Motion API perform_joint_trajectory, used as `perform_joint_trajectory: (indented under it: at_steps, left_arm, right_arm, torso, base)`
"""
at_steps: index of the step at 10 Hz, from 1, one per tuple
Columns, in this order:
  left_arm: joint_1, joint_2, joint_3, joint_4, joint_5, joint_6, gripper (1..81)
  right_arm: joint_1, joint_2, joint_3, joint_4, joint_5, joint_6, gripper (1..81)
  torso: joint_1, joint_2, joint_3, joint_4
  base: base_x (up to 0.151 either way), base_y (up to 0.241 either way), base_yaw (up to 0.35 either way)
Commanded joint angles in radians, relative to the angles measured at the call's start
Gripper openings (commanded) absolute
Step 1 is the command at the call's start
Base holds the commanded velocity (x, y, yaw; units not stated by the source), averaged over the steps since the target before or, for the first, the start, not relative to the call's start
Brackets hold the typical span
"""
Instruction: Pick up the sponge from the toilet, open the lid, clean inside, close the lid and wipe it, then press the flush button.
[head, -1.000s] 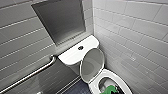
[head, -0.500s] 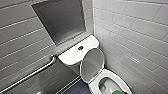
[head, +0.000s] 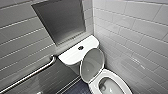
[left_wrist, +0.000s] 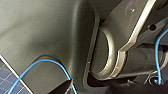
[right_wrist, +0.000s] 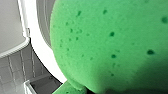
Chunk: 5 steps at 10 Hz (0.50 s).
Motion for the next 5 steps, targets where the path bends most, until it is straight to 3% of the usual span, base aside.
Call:
perform_joint_trajectory:
  at_steps: [1,5]
  left_arm:
    - [0.021,-0.013,0.01,0.003,0.077,0.004,81.1]
    - [0.021,-0.018,0.008,0.014,0.071,0.004,81.1]
  right_arm:
    - [0.06,-0.12,0.083,0.003,-0.028,-0.002,1.0]
    - [0.247,0.03,0.087,-0.006,-0.069,-0.002,1.0]
  torso:
    - [0.0,0.0,0.0,0.0]
    - [0.0,0.0,0.0,0.0]
  base:
    - [0.0,0.0,0.0]
    - [0.0,0.0,0.0]
